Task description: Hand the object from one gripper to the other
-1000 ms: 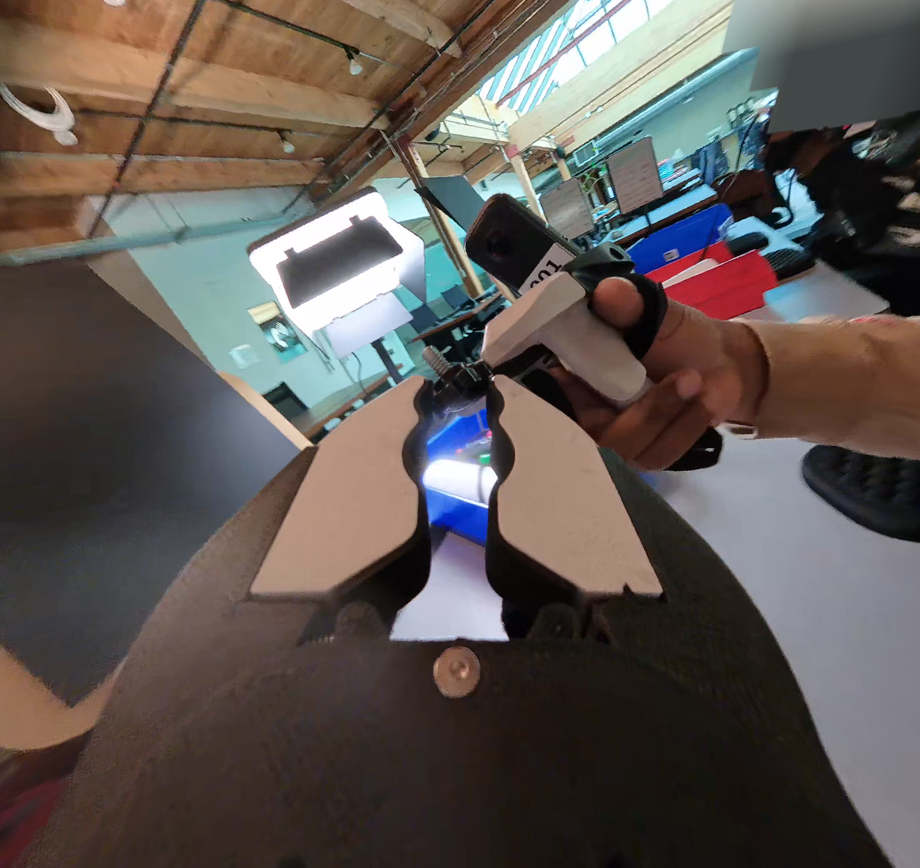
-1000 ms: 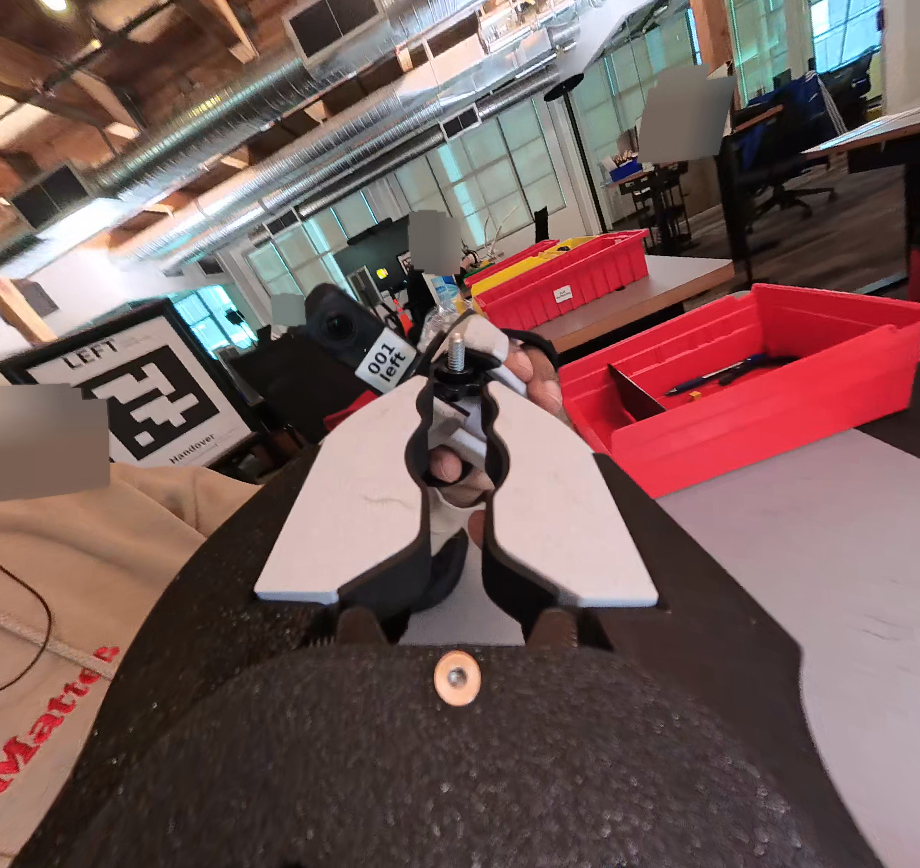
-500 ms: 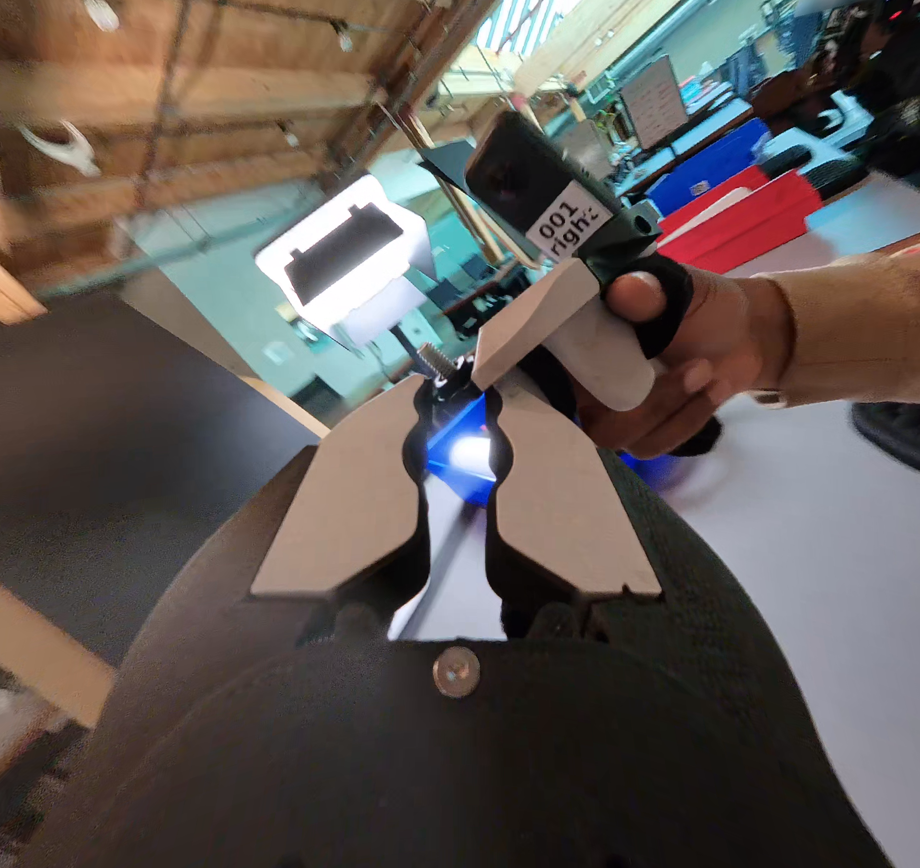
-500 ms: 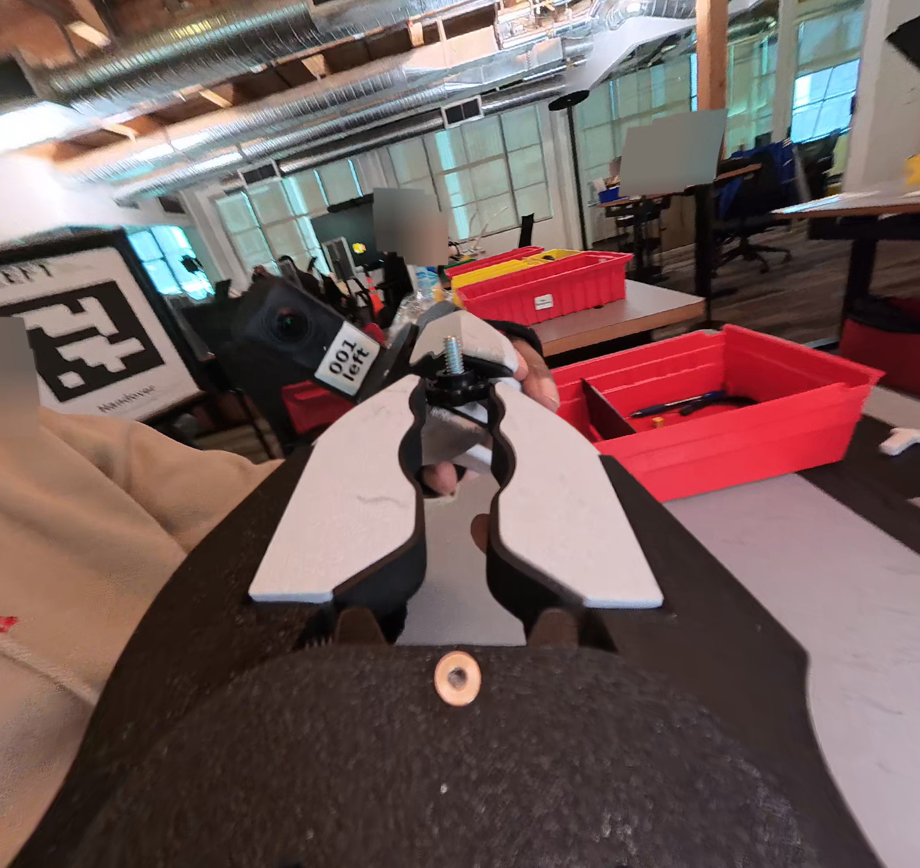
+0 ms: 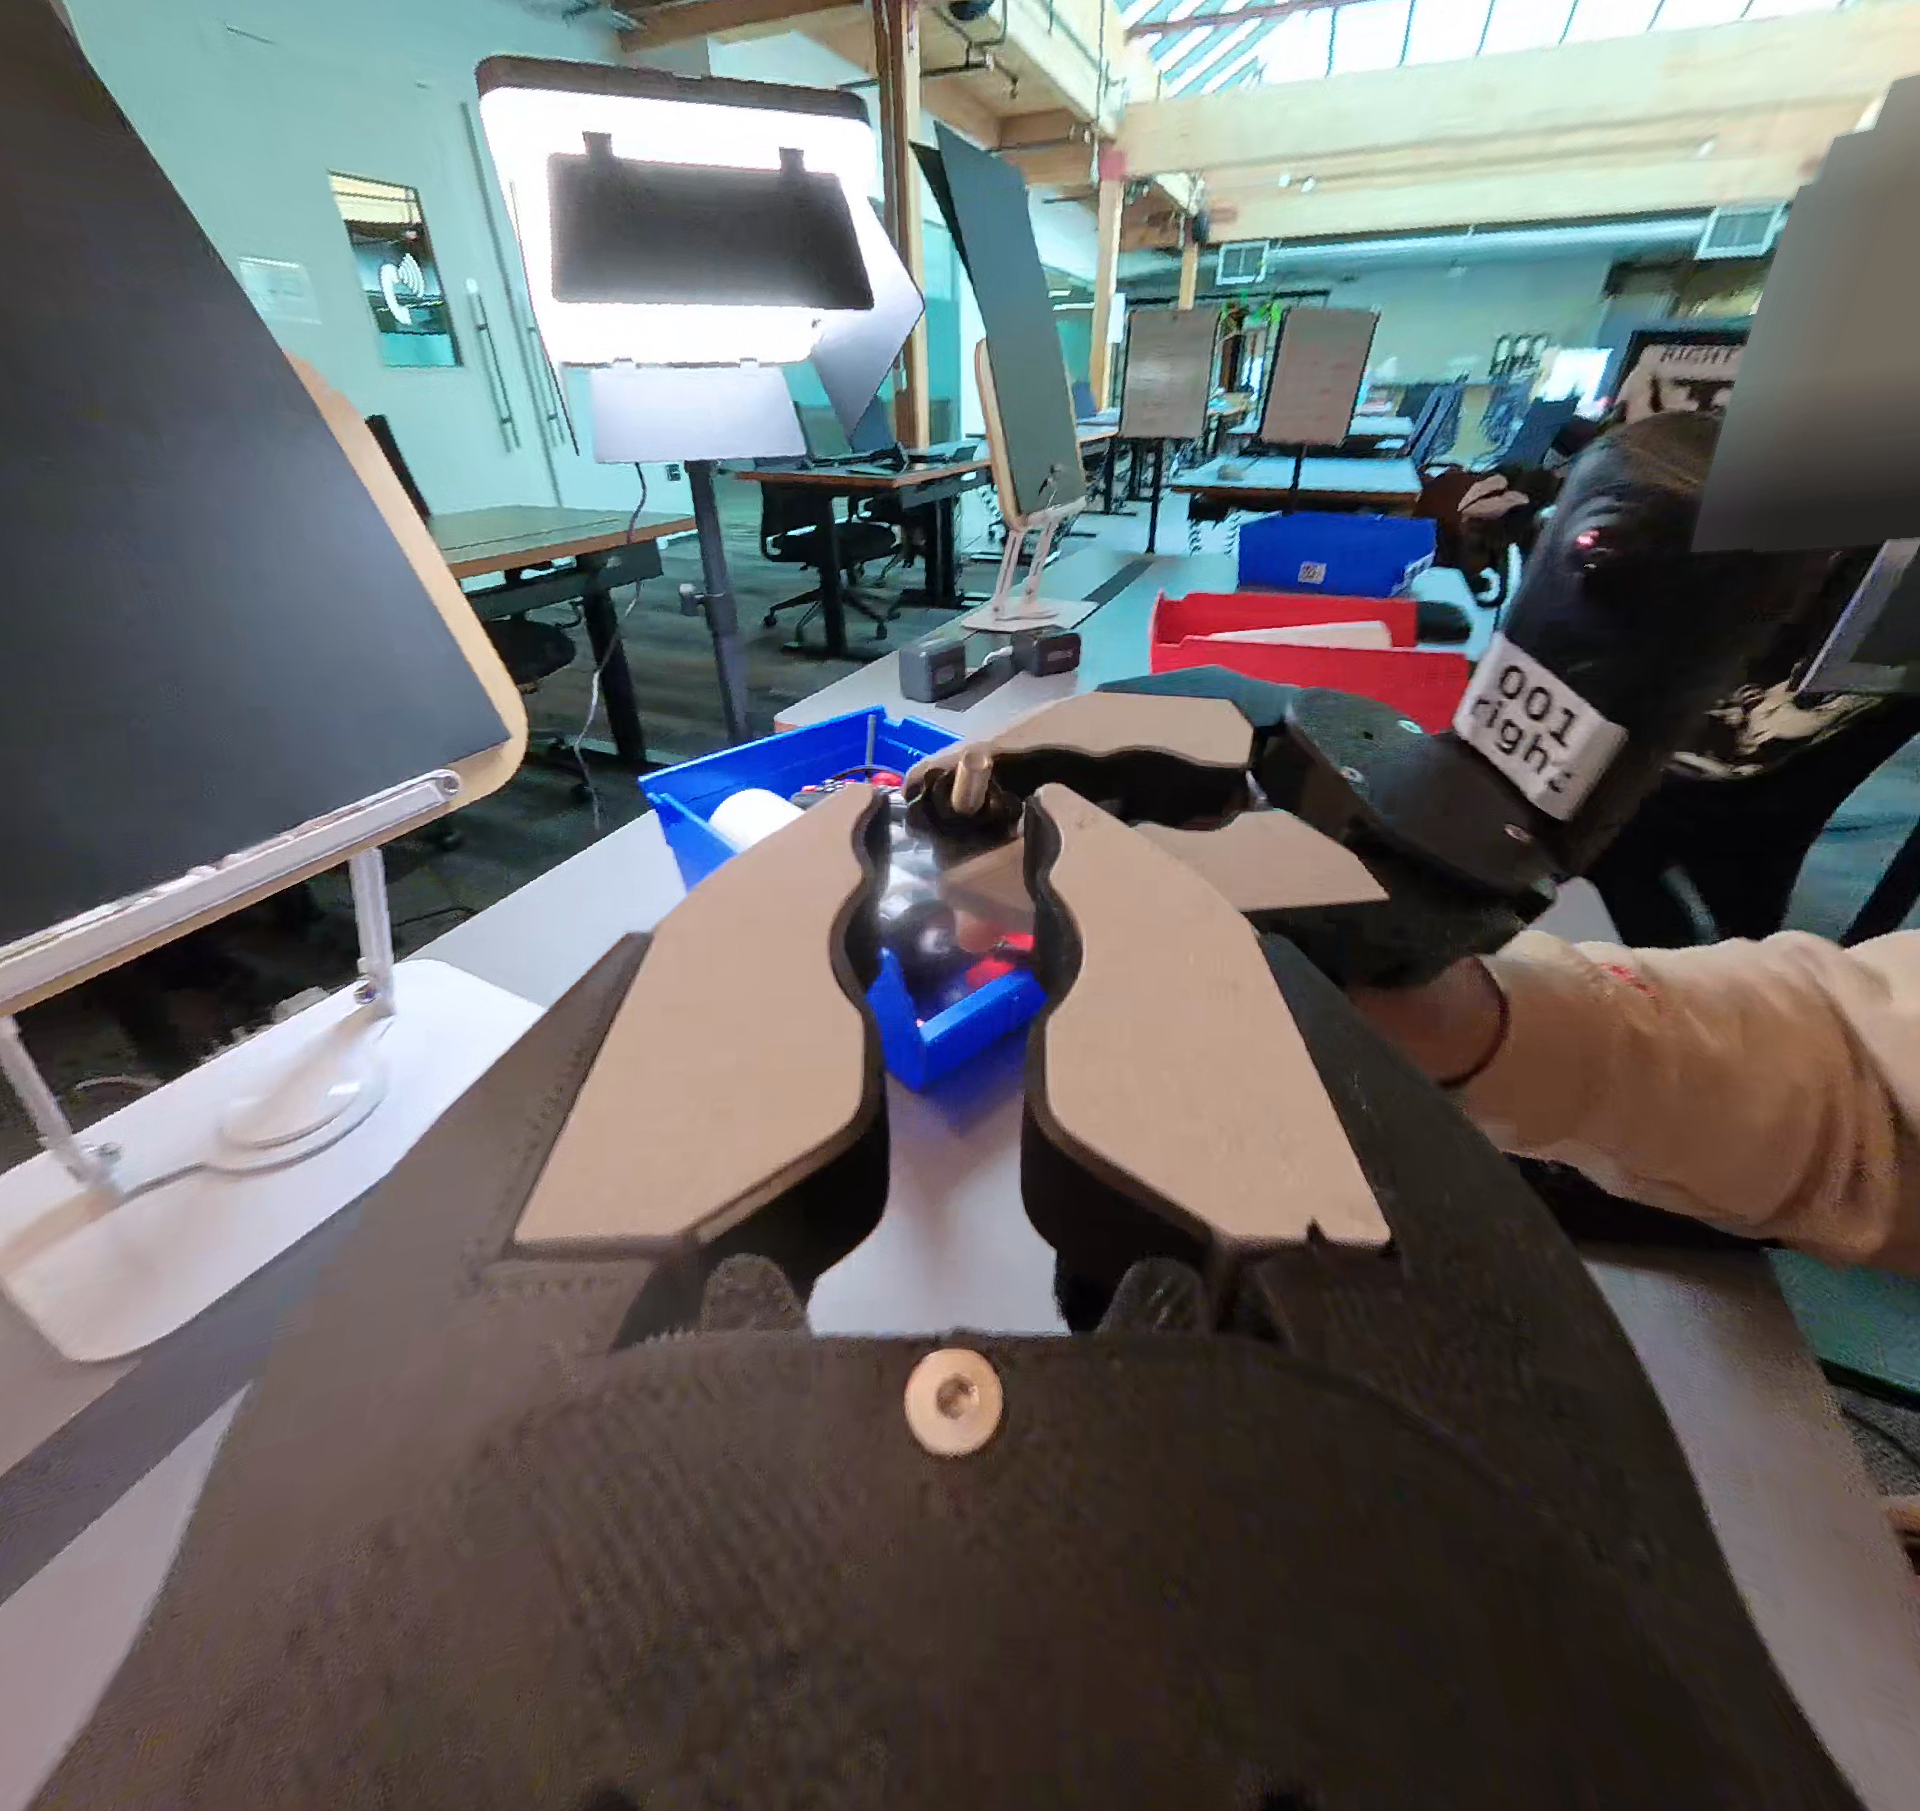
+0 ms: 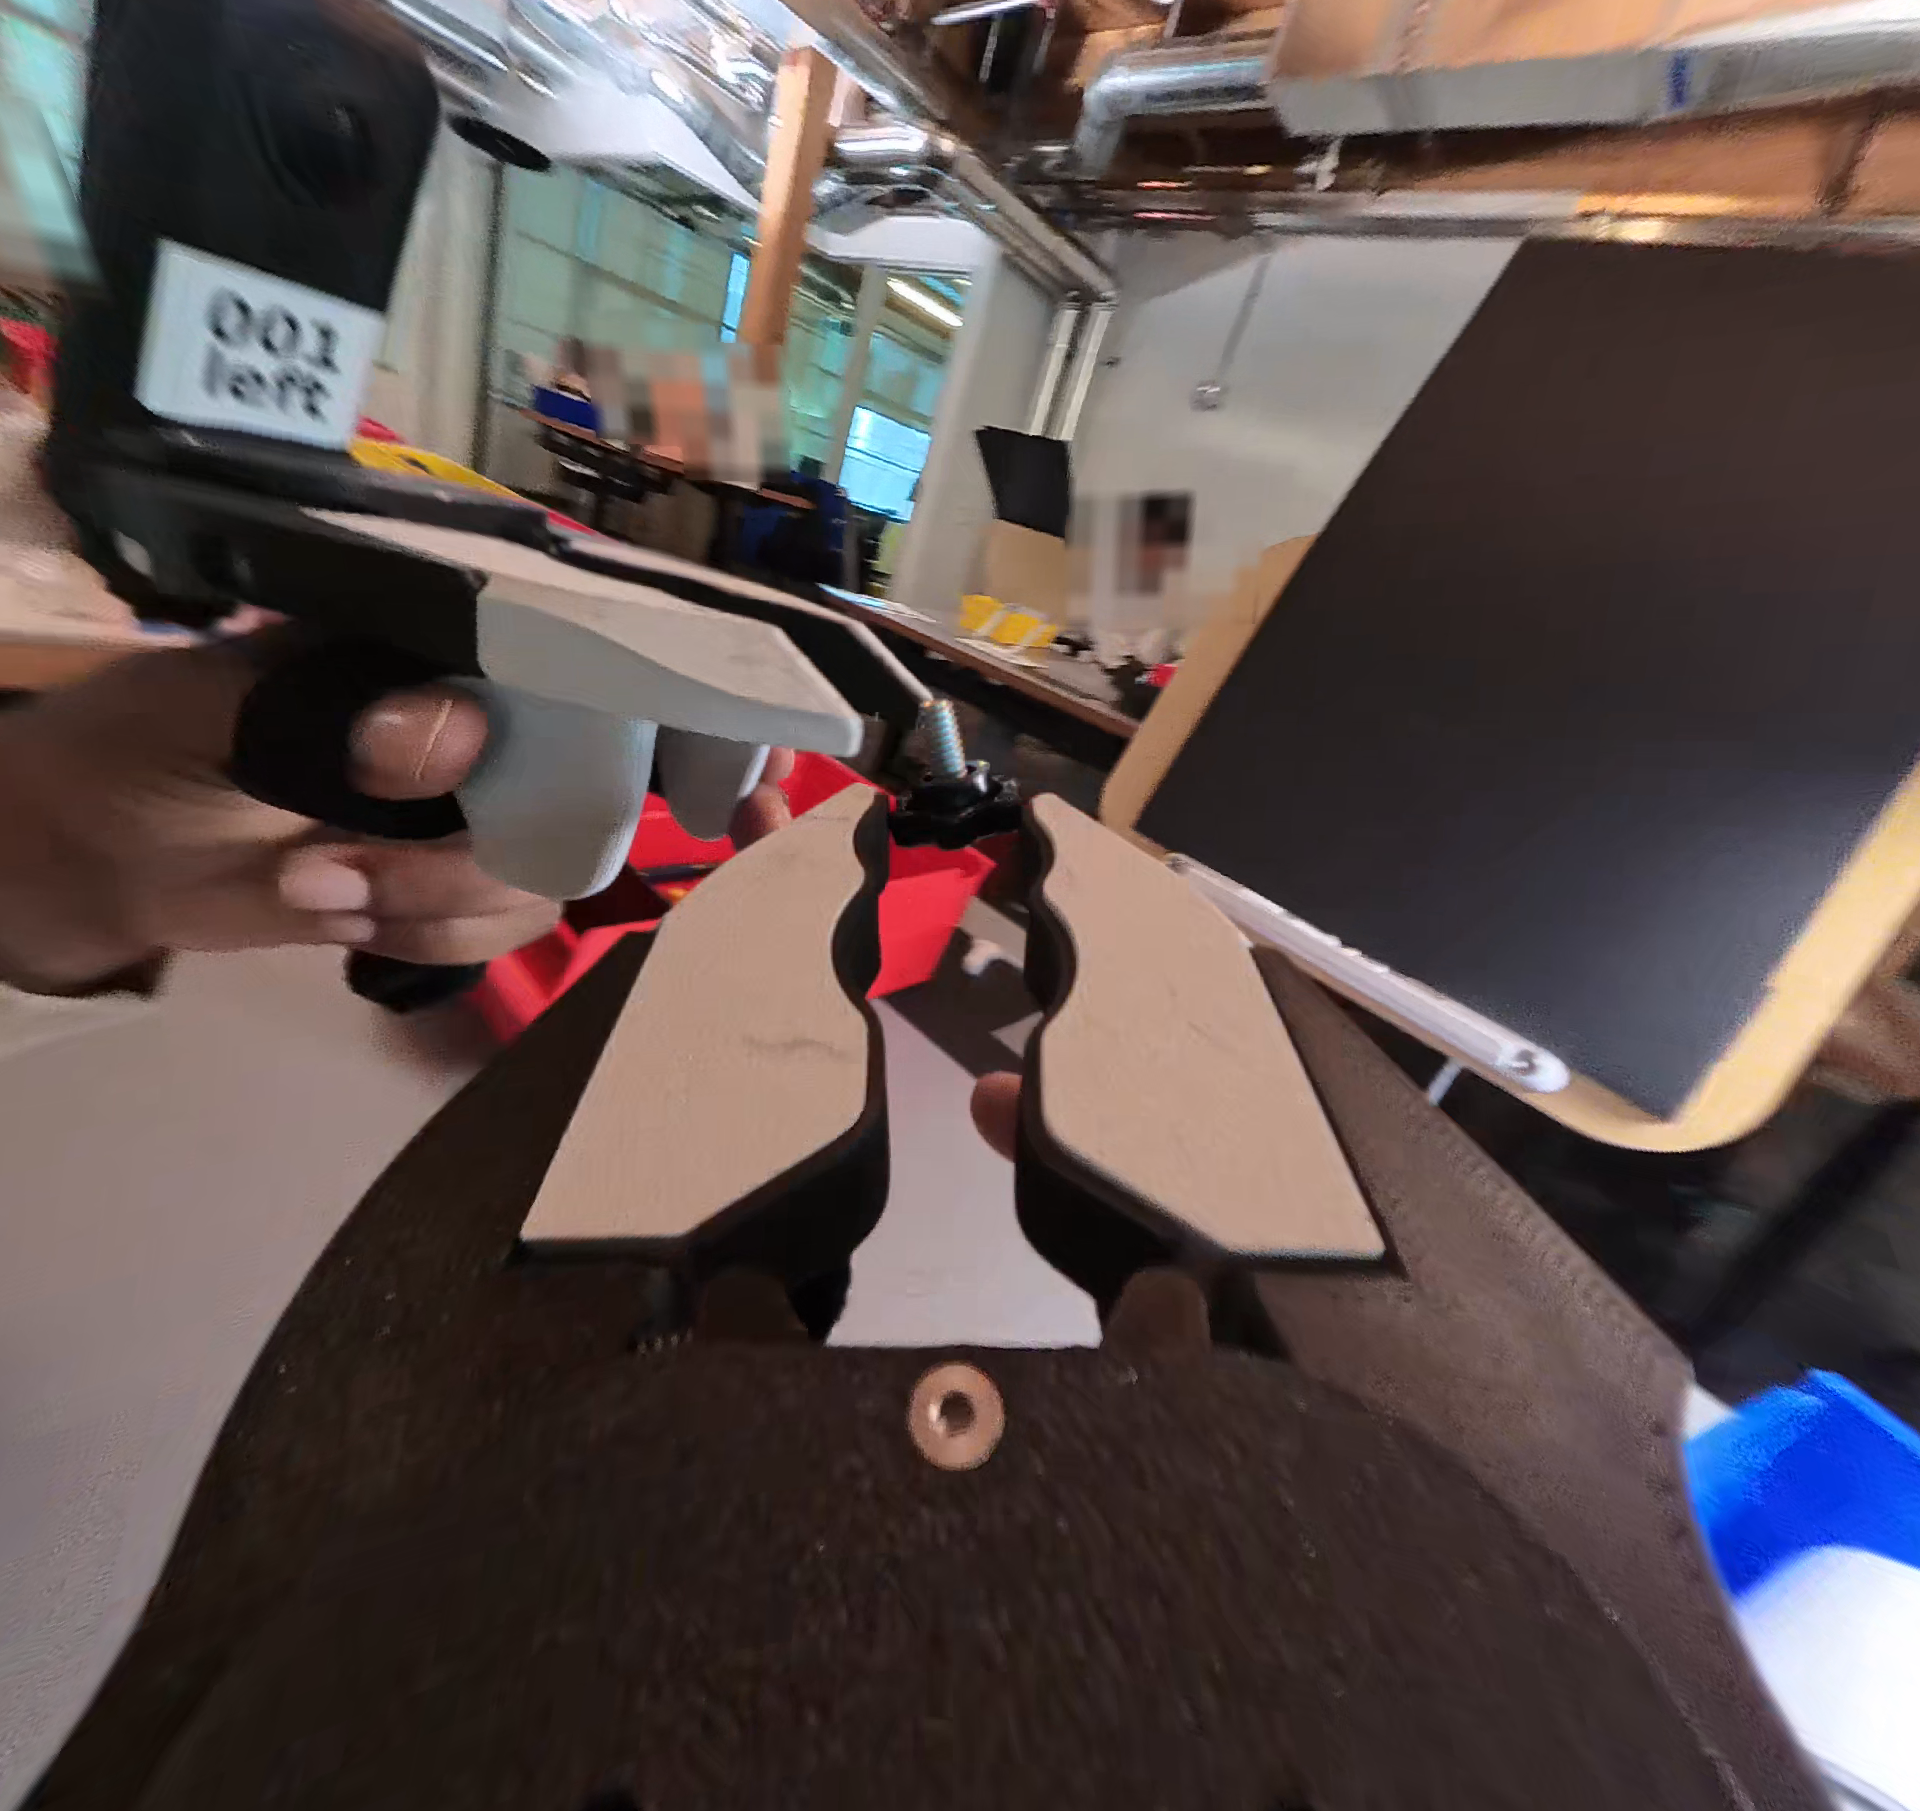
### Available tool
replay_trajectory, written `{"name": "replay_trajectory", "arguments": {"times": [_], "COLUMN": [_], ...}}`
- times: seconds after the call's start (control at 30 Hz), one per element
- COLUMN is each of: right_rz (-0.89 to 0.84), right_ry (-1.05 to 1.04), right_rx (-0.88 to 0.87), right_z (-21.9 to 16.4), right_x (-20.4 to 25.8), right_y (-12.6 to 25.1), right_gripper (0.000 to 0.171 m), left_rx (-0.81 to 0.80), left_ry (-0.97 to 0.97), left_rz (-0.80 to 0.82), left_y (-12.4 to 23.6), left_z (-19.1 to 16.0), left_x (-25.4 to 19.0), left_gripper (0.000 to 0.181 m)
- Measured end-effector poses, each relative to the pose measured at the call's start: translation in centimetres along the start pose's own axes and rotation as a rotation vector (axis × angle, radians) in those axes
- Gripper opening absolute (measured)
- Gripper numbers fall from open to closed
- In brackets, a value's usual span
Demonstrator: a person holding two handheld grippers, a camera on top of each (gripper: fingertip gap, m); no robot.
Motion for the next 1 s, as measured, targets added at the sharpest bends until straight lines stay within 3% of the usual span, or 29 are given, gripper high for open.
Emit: {"name": "replay_trajectory", "arguments": {"times": [0.23, 0.37, 0.57, 0.7, 1.0], "right_rz": [-0.075, -0.064, 0.177, 0.263, 0.271], "right_ry": [0.219, 0.271, -0.059, -0.259, -0.312], "right_rx": [0.041, -0.03, -0.228, -0.269, -0.187], "right_z": [0.0, 1.1, 3.0, 3.5, 3.5], "right_x": [1.3, 1.1, 0.4, 0.1, 0.5], "right_y": [-0.2, 0.3, 1.5, 1.7, 1.4], "right_gripper": [0.023, 0.023, 0.021, 0.014, 0.006], "left_rx": [0.05, -0.013, -0.203, -0.253, -0.296], "left_ry": [-0.09, -0.069, 0.174, 0.041, -0.315], "left_rz": [0.036, -0.051, -0.309, -0.247, -0.073], "left_y": [-0.2, 0.2, 1.1, 1.2, 1.2], "left_z": [-0.5, 0.2, 1.5, 1.6, 1.3], "left_x": [-0.3, -1.1, -1.8, -1.9, -2.8], "left_gripper": [0.006, 0.006, 0.006, 0.006, 0.006]}}
Point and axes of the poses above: each gripper's, where its closed fingertips meet, y back along the fingers, z out of its top, x = y × z across the jaws, the point moved 4 cm from there along y, back along the fingers, and after that the axes turned 13 degrees about y, right-handed, at the moved point
